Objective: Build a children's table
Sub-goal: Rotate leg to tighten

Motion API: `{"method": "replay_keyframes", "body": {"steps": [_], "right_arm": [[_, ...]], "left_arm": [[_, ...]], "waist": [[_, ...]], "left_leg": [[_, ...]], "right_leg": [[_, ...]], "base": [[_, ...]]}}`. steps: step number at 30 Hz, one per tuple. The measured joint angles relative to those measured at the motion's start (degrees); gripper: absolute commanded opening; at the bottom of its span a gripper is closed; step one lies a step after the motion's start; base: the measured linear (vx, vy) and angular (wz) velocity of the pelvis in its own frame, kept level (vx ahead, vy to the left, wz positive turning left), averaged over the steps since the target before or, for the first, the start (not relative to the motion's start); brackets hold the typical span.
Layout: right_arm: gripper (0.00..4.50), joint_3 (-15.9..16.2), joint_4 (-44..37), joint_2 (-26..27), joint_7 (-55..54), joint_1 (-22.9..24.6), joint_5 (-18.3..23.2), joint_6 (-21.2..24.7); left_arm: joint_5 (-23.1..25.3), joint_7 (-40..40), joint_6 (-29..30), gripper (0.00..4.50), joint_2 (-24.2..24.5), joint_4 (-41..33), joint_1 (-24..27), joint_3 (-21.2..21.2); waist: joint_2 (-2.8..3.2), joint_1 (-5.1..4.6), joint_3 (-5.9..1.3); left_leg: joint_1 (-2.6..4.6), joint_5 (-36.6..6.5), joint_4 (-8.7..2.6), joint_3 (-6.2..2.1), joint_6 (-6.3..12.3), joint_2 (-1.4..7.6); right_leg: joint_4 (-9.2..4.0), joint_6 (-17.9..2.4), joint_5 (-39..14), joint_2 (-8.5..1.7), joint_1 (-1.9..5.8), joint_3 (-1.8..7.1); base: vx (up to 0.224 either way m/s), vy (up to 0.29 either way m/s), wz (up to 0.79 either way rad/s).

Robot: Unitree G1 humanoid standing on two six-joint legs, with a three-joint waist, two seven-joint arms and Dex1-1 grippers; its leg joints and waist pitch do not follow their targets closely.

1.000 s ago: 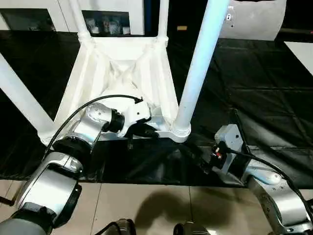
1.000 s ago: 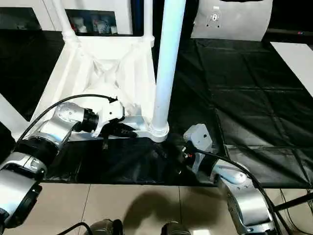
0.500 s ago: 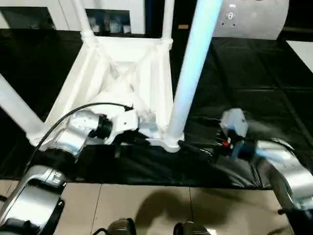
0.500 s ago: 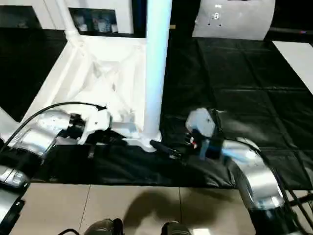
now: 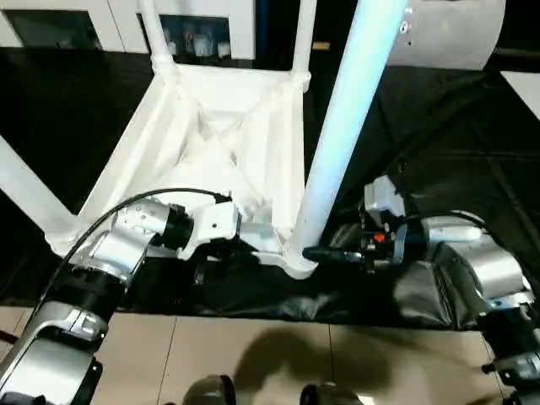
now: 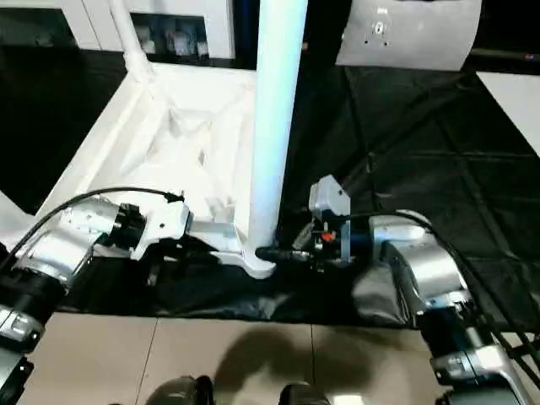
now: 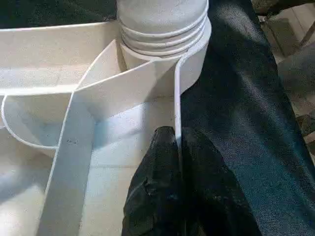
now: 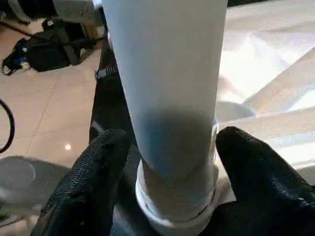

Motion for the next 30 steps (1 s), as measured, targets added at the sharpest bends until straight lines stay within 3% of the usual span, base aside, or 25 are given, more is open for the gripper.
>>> {"method": "replay_keyframes", "body": {"steps": [9, 14, 26, 30], "right_arm": [[2.26, 1.04, 6.09, 0.98, 3.10, -3.29, -1.20, -2.12], [1.95, 1.01, 8.02, 1.57, 4.37, -4.57, -1.22, -3.15], [1.90, -0.30, 8.41, 3.22, 2.59, -3.72, -1.45, -3.18], [1.90, -2.46, 5.58, 5.88, -6.00, -0.80, -2.85, -1.93]], "left_arm": [[-0.23, -0.50, 1.51, 0.00, 0.04, -0.38, -0.18, 0.04], [-0.56, -0.76, 2.45, 0.00, 0.29, -0.70, -0.44, 0.11], [-0.67, 0.17, 5.12, 0.00, -0.39, -0.61, -0.58, 0.59], [0.82, 4.58, 7.41, 0.00, -2.15, 0.82, -1.83, 0.98]], "waist": [[0.00, 0.16, 0.00], [-0.02, 0.20, 0.00], [-0.02, 0.05, 0.02], [-0.04, -0.32, 0.05]], "left_leg": [[-0.18, 0.00, 0.02, 0.02, 0.05, 0.01], [-0.65, 0.04, 0.29, 0.10, 0.13, 0.01], [-0.55, 0.10, 0.34, 0.37, 0.19, 0.17], [-0.39, 0.25, 0.31, 0.63, 0.12, 0.34]], "right_leg": [[0.02, 0.00, 0.00, 0.00, -0.17, 0.00], [0.48, -0.06, -0.02, -0.04, -0.76, 0.07], [0.69, -0.14, -0.03, -0.05, -0.84, 0.13], [0.72, -0.36, 0.11, -0.05, -0.75, 0.13]], "base": [[0.000, 0.000, 0.00], [0.000, 0.000, 0.00], [0.000, 0.000, 0.00], [0.000, 0.000, 0.00]]}}
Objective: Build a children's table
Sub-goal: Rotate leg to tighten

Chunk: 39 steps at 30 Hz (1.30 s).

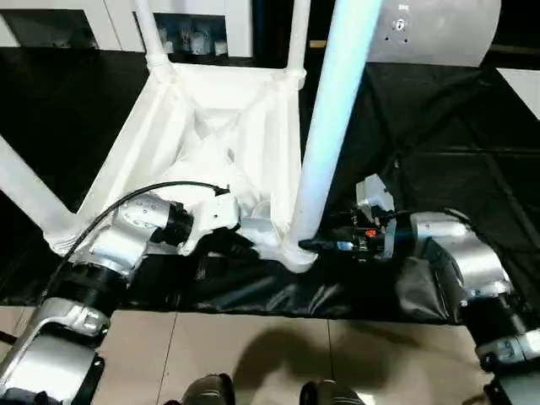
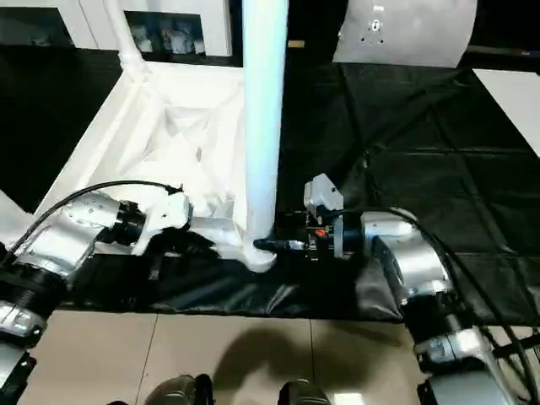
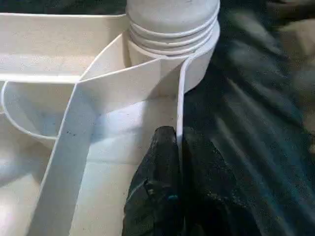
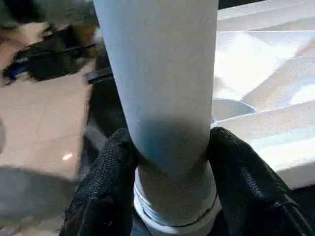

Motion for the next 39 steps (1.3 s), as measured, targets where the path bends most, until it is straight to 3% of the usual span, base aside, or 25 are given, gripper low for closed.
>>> {"method": "replay_keyframes", "body": {"steps": [4, 12, 16, 18, 21, 24, 30, 33, 39], "right_arm": [[1.89, -2.50, -0.87, 3.97, -13.08, 0.47, -1.77, 2.27], [1.89, -7.60, -2.39, 15.27, -38.34, -1.21, -6.75, 7.41], [1.89, -8.78, -2.30, 20.20, -51.50, -2.74, -10.05, 7.64], [2.45, -10.23, -2.20, 22.65, -55.77, -2.93, -10.38, 7.38], [2.67, -11.59, -2.04, 24.15, -58.98, -2.75, -10.28, 7.25], [2.93, -11.66, -2.78, 23.21, -57.83, -1.53, -10.18, 6.21], [3.48, -10.44, -5.29, 17.99, -49.47, 2.53, -9.26, 4.05], [3.58, -9.66, -7.61, 11.35, -39.55, 5.39, -6.62, 2.45], [3.89, -9.90, -8.25, 2.39, -23.19, 5.58, -3.25, -0.82]], "left_arm": [[1.12, 7.38, 5.33, 0.00, -3.06, 0.76, -1.34, 1.04], [4.47, 21.45, 13.04, 0.00, -9.96, 2.12, -4.64, 2.80], [5.59, 28.80, 15.80, 0.00, -14.03, 2.67, -6.23, 3.19], [6.55, 30.82, 16.25, 0.00, -15.60, 2.54, -6.42, 3.23], [7.29, 32.09, 16.41, 0.00, -17.20, 2.23, -6.47, 3.06], [7.31, 32.01, 16.38, 0.00, -17.31, 1.47, -6.43, 2.72], [6.89, 28.60, 15.06, 0.00, -14.55, -2.25, -4.23, 1.95], [5.82, 24.02, 12.91, 0.00, -11.26, -4.34, -2.54, 1.90], [4.05, 16.58, 6.36, 0.00, -6.13, -4.93, -0.80, 1.58]], "waist": [[-0.01, -1.02, 0.10], [0.11, -1.69, 0.30], [0.33, -1.53, 0.44], [0.40, -1.41, 0.45], [0.71, -0.80, 0.56], [0.91, -0.11, 0.68], [1.12, -0.08, 0.82], [1.45, -0.06, 1.16], [1.64, -0.26, 1.70]], "left_leg": [[0.09, 0.07, -0.05, 0.18, -0.41, 0.20], [0.10, 0.18, -0.63, 0.49, -0.50, 0.23], [0.06, 0.29, -1.15, 0.65, -0.31, 0.21], [0.08, 0.36, -1.35, 0.67, -0.21, 0.22], [0.04, 0.35, -1.53, 0.70, -0.18, 0.22], [0.01, 0.29, -1.58, 0.82, -0.08, 0.22], [-0.03, 0.25, -1.66, 0.86, -0.01, 0.27], [-0.03, 0.28, -1.66, 0.86, 0.03, 0.27], [0.02, 0.36, -1.66, 0.86, 0.11, 0.33]], "right_leg": [[-0.30, -0.43, 0.27, -0.15, -0.12, -0.30], [-1.01, -0.43, 0.88, -0.14, -0.27, -0.23], [-1.38, -0.42, 0.87, -0.15, -0.35, -0.24], [-1.54, -0.41, 0.87, -0.15, -0.35, -0.30], [-1.83, -0.41, 0.87, -0.15, -0.33, -0.34], [-1.99, -0.40, 0.88, -0.17, -0.33, -0.32], [-1.98, -0.34, 0.84, -0.16, -0.41, -0.38], [-1.96, -0.32, 0.83, -0.16, -0.42, -0.37], [-1.89, -0.25, 0.88, -0.11, -0.42, -0.38]], "base": [[0.000, 0.000, 0.00], [0.000, 0.000, 0.00], [0.000, 0.000, 0.00], [0.000, 0.000, 0.00], [0.000, 0.000, 0.00], [0.000, 0.000, 0.00], [0.000, 0.000, 0.00], [0.000, 0.000, 0.00], [0.000, 0.000, 0.00]]}}
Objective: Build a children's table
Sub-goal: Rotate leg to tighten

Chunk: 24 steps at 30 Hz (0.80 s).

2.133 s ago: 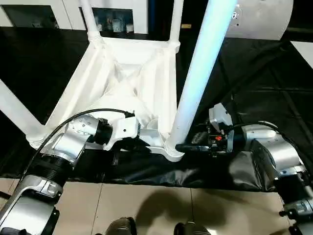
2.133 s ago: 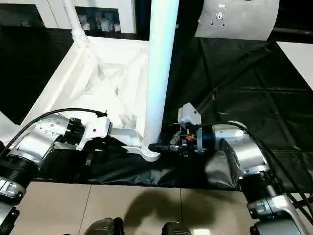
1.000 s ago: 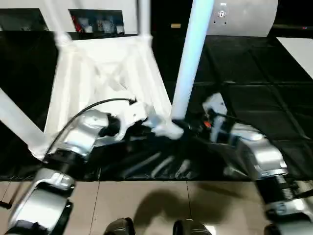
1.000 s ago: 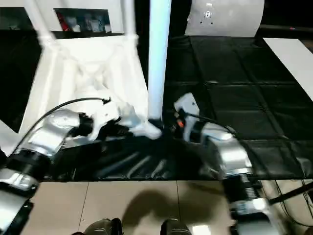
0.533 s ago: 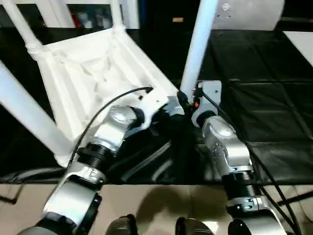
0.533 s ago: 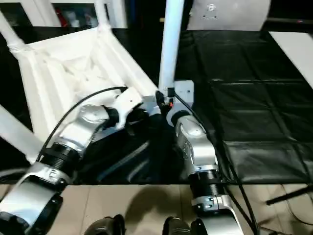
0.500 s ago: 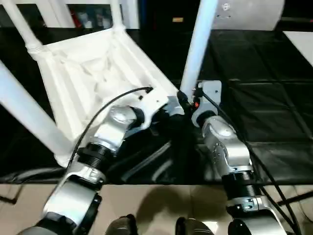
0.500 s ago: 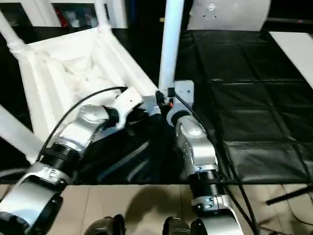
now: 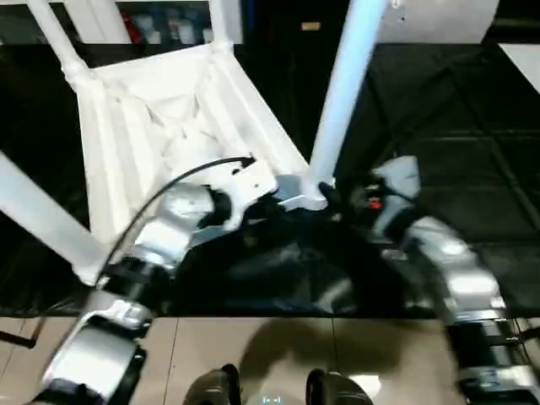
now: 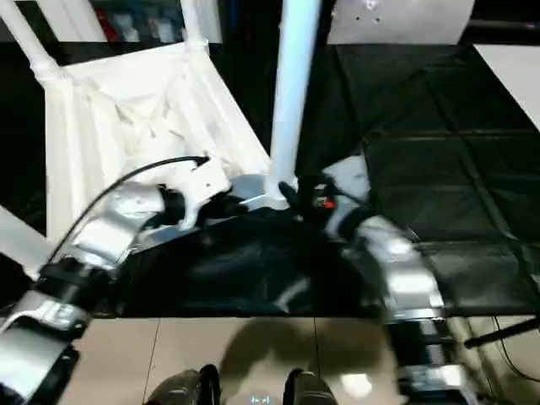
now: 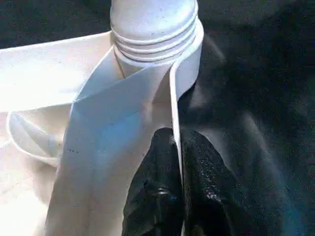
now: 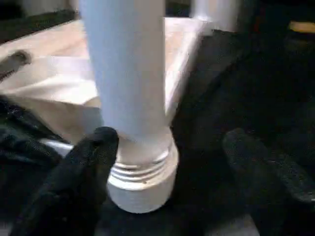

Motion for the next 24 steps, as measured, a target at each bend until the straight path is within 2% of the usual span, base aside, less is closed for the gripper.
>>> {"method": "replay_keyframes", "body": {"steps": [4, 9, 14, 24], "right_arm": [[3.89, 1.73, 0.85, -5.33, 11.63, -0.85, 1.62, -2.00], [3.89, 4.33, 3.64, -6.83, 21.48, -3.90, 2.92, -2.92], [3.52, 6.49, 6.41, -7.62, 28.50, -5.72, 3.36, -3.10], [2.70, 8.94, 11.01, -7.00, 35.88, -8.91, 4.30, -2.67]], "left_arm": [[-2.47, -7.74, -3.82, 0.00, 3.47, -0.86, 1.64, -0.19], [-4.29, -14.33, -5.51, 0.00, 5.94, -1.72, 2.23, -0.91], [-5.00, -17.87, -7.36, 0.00, 6.98, -2.24, 2.42, -1.99], [-5.55, -20.73, -7.84, 0.00, 7.44, -2.34, 2.41, -2.52]], "waist": [[-0.05, 0.23, 0.10], [-0.39, 0.86, 0.32], [-0.59, 1.71, 0.45], [-0.72, 1.96, 0.53]], "left_leg": [[-0.07, 0.00, -0.01, 0.00, 0.01, 0.01], [-0.15, 0.00, 0.07, 0.03, 0.02, 0.01], [-0.19, -0.04, 0.17, 0.14, 0.08, 0.01], [-0.20, -0.05, 0.34, 0.18, 0.09, 0.02]], "right_leg": [[-0.02, 0.05, -0.03, 0.00, -0.04, -0.03], [0.02, 0.04, -0.03, -0.02, -0.08, -0.05], [0.04, 0.03, -0.03, -0.07, -0.09, -0.02], [0.33, -0.04, -0.08, -0.09, -0.16, 0.00]], "base": [[0.000, 0.000, 0.00], [0.000, 0.000, 0.00], [0.000, 0.000, 0.00], [0.000, 0.000, 0.00]]}}
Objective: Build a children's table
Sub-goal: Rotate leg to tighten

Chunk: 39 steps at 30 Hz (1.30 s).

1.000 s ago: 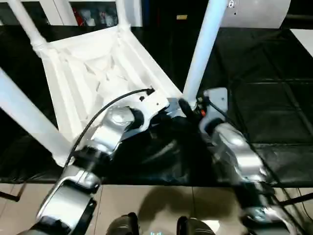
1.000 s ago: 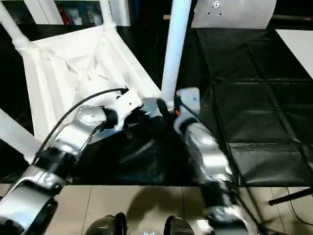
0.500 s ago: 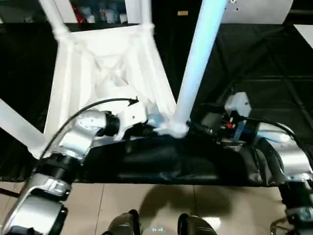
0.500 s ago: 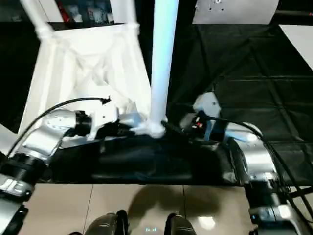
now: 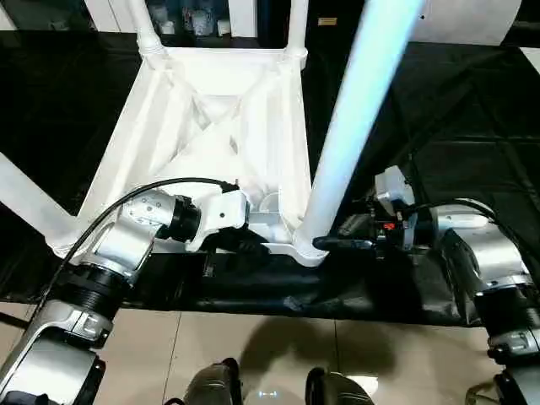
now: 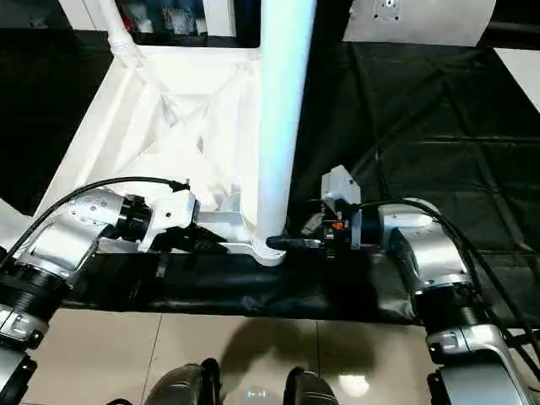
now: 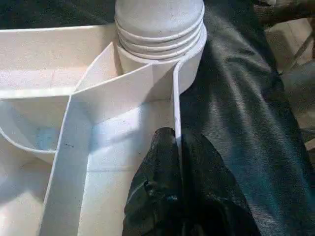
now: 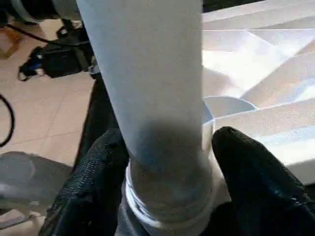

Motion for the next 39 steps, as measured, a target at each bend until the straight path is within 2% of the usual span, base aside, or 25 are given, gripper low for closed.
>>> {"method": "replay_keyframes", "body": {"steps": [3, 6, 7, 15, 20, 26, 31, 36, 39], "right_arm": [[2.35, 0.37, 1.22, 0.25, 1.00, -0.36, 0.02, -0.05], [2.26, 0.39, 2.15, 0.40, 1.82, -0.74, 0.10, -0.14], [2.05, 0.39, 2.24, 0.40, 1.97, -0.77, 0.07, -0.13], [1.97, 0.39, 2.26, 0.43, 2.11, -0.74, 0.00, 0.06], [1.97, -1.07, -2.07, 1.50, -2.04, 2.10, 0.30, 3.89], [1.97, -4.19, -8.91, 4.96, -14.90, 7.38, -0.83, 6.45], [1.96, -6.89, -11.84, 10.93, -30.49, 8.48, -4.56, 8.97], [1.95, -8.27, -12.08, 17.67, -46.10, 7.33, -8.94, 10.10], [1.94, -9.54, -8.36, 23.86, -59.55, 2.75, -13.06, 11.25]], "left_arm": [[-0.02, -0.19, -0.04, 0.00, 0.02, 0.00, -0.02, -0.16], [-0.01, -0.19, -0.04, 0.00, 0.06, 0.01, -0.07, -0.33], [-0.01, -0.20, -0.04, 0.00, 0.06, 0.01, -0.08, -0.39], [0.04, -0.27, 0.08, 0.00, 0.08, 0.03, -0.08, -0.51], [0.35, 1.24, 2.38, 0.00, -0.20, 0.03, -0.46, -0.37], [1.49, 6.67, 8.70, 0.00, -3.02, 0.03, -1.43, 0.79], [3.59, 14.64, 14.40, 0.00, -6.96, 0.57, -2.86, 1.66], [5.17, 23.22, 18.33, 0.00, -11.89, 3.15, -4.99, 3.09], [6.85, 31.00, 20.65, 0.00, -16.02, 6.31, -7.59, 4.18]], "waist": [[0.00, 0.03, 0.00], [-0.01, 0.01, 0.00], [-0.02, 0.01, 0.01], [-0.04, -0.05, 0.02], [-0.05, 0.01, 0.02], [-0.10, -0.45, 0.05], [-0.19, -2.04, 0.10], [-0.25, -2.46, 0.14], [-0.33, -3.17, 0.18]], "left_leg": [[-0.01, -0.01, 0.11, 0.00, 0.01, 0.00], [-0.01, -0.07, 0.32, 0.00, 0.11, 0.01], [-0.01, -0.07, 0.38, 0.00, 0.11, 0.01], [-0.02, -0.07, 0.64, 0.00, 0.11, 0.05], [0.03, -0.06, 0.68, 0.00, 0.10, 0.07], [0.20, -0.02, 0.69, 0.06, -0.14, 0.09], [0.31, 0.04, 0.61, 0.17, -0.37, 0.09], [0.60, 0.07, 0.39, 0.34, -0.42, 0.09], [0.68, 0.23, 0.06, 0.42, -0.68, 0.07]], "right_leg": [[0.09, 0.00, 0.00, -0.01, 0.00, 0.01], [0.30, -0.11, -0.06, -0.03, -0.01, 0.03], [0.36, -0.13, -0.08, -0.03, -0.01, 0.03], [0.56, -0.13, -0.08, -0.03, -0.02, 0.05], [0.66, -0.13, -0.08, -0.03, -0.01, 0.05], [0.61, -0.26, 0.04, -0.03, 0.11, 0.16], [0.45, -0.26, 0.05, -0.08, 0.11, 0.22], [0.42, -0.21, 0.03, -0.12, 0.15, 0.29], [0.31, -0.19, 0.01, -0.14, 0.10, 0.29]], "base": [[0.000, 0.000, 0.00], [0.000, 0.000, 0.00], [0.000, 0.000, 0.00], [0.000, 0.000, 0.00], [0.000, 0.000, 0.00], [0.000, 0.000, 0.00], [0.000, 0.000, 0.00], [0.000, 0.000, 0.00], [0.000, 0.000, 0.00]]}}
